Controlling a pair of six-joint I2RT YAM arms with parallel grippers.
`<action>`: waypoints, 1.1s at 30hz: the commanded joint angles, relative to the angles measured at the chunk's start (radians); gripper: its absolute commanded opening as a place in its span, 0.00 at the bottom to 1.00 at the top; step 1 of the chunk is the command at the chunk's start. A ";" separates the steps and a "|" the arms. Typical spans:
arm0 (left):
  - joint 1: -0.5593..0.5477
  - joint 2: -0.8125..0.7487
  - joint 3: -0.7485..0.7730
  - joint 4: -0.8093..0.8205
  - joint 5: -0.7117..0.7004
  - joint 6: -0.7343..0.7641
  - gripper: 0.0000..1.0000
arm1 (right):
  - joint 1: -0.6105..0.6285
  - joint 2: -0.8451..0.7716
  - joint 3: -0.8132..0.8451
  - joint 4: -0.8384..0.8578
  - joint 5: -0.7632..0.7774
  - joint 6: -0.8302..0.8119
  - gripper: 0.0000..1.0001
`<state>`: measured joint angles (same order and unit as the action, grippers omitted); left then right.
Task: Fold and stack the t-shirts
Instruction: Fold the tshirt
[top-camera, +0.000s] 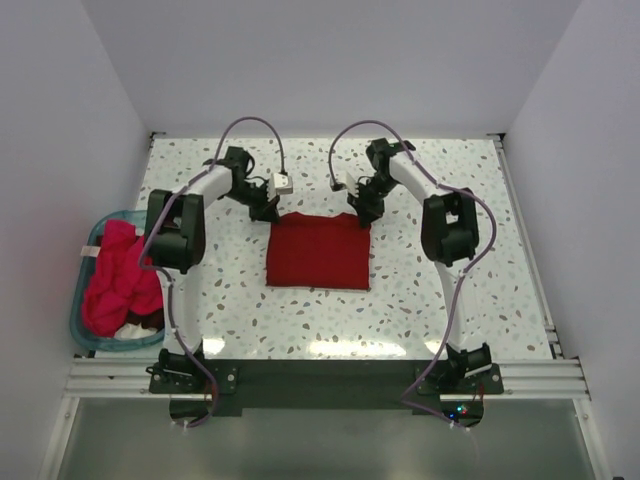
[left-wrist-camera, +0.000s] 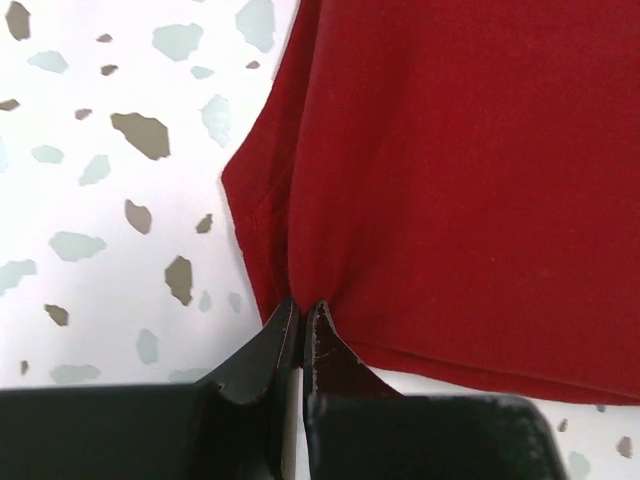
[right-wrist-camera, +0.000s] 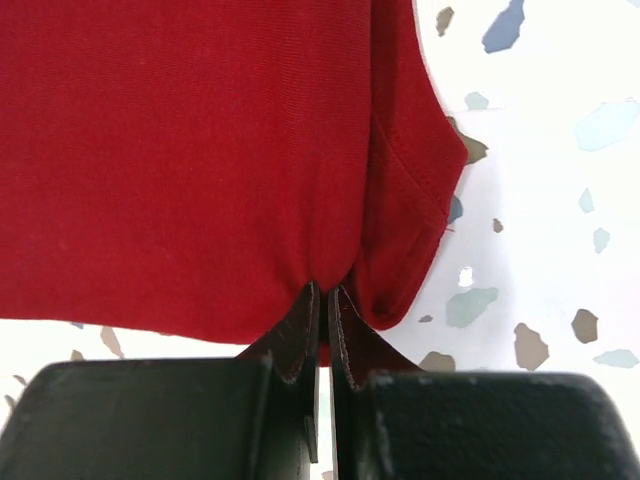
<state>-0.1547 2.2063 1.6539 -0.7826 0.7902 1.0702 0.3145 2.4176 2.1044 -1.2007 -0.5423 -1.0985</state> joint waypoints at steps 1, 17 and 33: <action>0.032 -0.097 -0.039 0.006 0.044 -0.018 0.04 | 0.009 -0.126 -0.018 -0.013 -0.041 0.052 0.00; 0.086 -0.004 0.046 0.005 0.055 -0.104 0.06 | 0.020 -0.020 0.097 0.111 -0.039 0.087 0.04; 0.195 -0.210 -0.092 0.539 -0.247 -0.892 0.56 | -0.014 -0.302 -0.131 0.628 0.162 0.689 0.93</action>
<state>-0.0002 2.1933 1.6249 -0.4294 0.6796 0.4149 0.3248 2.3203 1.9907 -0.6964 -0.3958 -0.5594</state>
